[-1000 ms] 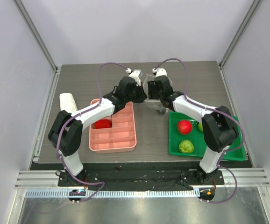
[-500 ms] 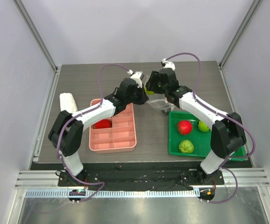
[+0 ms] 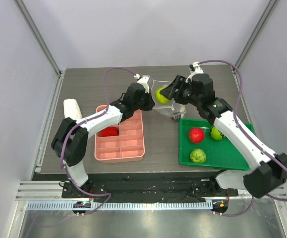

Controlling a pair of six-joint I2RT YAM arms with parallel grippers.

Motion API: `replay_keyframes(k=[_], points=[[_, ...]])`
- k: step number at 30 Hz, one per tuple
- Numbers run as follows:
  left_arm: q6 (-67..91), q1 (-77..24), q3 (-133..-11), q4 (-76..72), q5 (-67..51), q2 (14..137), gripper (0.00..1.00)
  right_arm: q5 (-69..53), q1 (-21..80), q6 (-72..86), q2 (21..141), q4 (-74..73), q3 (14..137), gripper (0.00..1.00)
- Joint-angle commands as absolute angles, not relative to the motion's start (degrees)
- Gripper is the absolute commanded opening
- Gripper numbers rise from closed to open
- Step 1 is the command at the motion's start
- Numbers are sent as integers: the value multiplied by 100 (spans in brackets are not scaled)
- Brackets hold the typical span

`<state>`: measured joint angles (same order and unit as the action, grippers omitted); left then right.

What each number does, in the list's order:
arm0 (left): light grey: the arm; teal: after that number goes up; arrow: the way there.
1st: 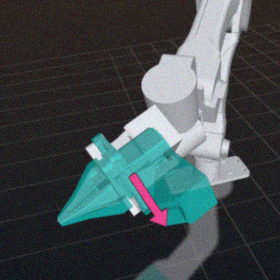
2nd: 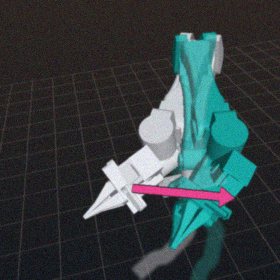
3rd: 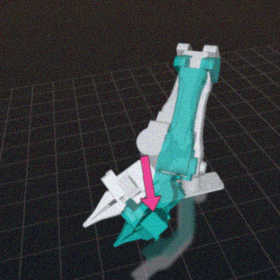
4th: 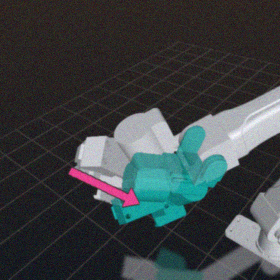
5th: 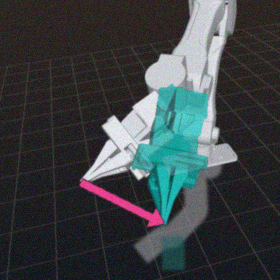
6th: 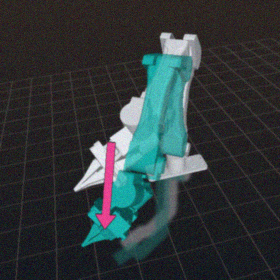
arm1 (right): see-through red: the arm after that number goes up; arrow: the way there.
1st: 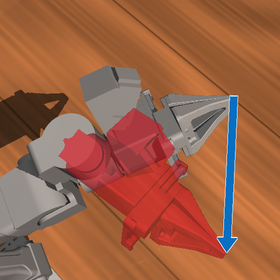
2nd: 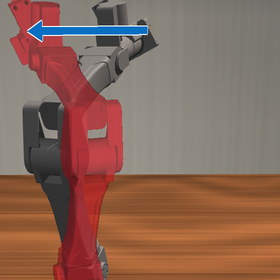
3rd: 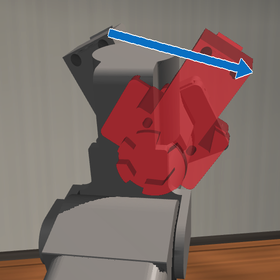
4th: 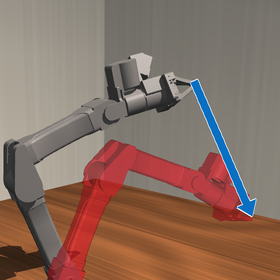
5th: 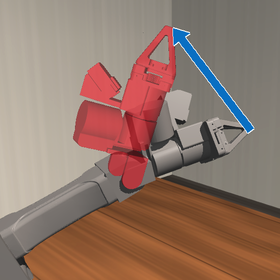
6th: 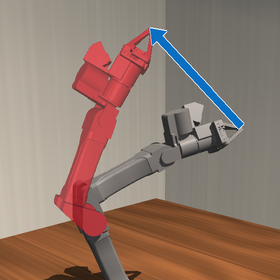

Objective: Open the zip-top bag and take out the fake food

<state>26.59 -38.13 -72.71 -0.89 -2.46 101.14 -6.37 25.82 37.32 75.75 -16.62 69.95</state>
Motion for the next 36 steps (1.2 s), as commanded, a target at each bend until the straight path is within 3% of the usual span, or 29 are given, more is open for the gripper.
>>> replay_keyframes(k=[1, 7, 13, 17, 22, 23, 24, 26, 28, 29, 30, 36], points=[[2505, -3683, -7286, -70, -71, 9870, 0, -135, 2601, 3175, 6558, -2958, 6629, 1], [2452, -3630, -7312, -18, -132, 9756, 0, 1992, 2523, 3259, 5442, -4383, 5681, 2], [2470, -3630, -7312, -18, -255, 9712, 0, 2276, 1550, 3840, 5107, -4395, 4406, 2], [2444, -3621, -7260, -26, -255, 9633, 0, 2486, 1301, 4480, 4861, -4245, 4096, 8], [2426, -3621, -7225, -26, -237, 9510, 0, 2699, 1266, 4852, 4852, -4701, 4253, 31], [2426, -3630, -7216, -18, -263, 9492, 0, 2507, 1274, 4686, 4834, -4615, 4263, 39], [2443, -3630, -7207, -26, -316, 9483, 0, 2148, 1266, 4519, 4747, -4571, 4245, 54], [2470, -3630, -7198, -70, -483, 9457, 0, 1847, 1266, 4352, 4598, -4562, 4184, 64], [2478, -3630, -7163, -184, -588, 9457, 0, 1548, 1274, 4324, 4247, -4535, 4088, 80], [2479, -3630, -7154, -219, -615, 9457, 0, 1425, 1266, 4263, 4106, -4483, 4052, 94], [2479, -3630, -7163, -228, -633, 9466, 0, 1302, 1274, 4254, 3991, -4456, 4034, 100], [2470, -3639, -7154, -264, -738, 9448, 0, 793, 1274, 3648, 3752, -4211, 4472, 100]])
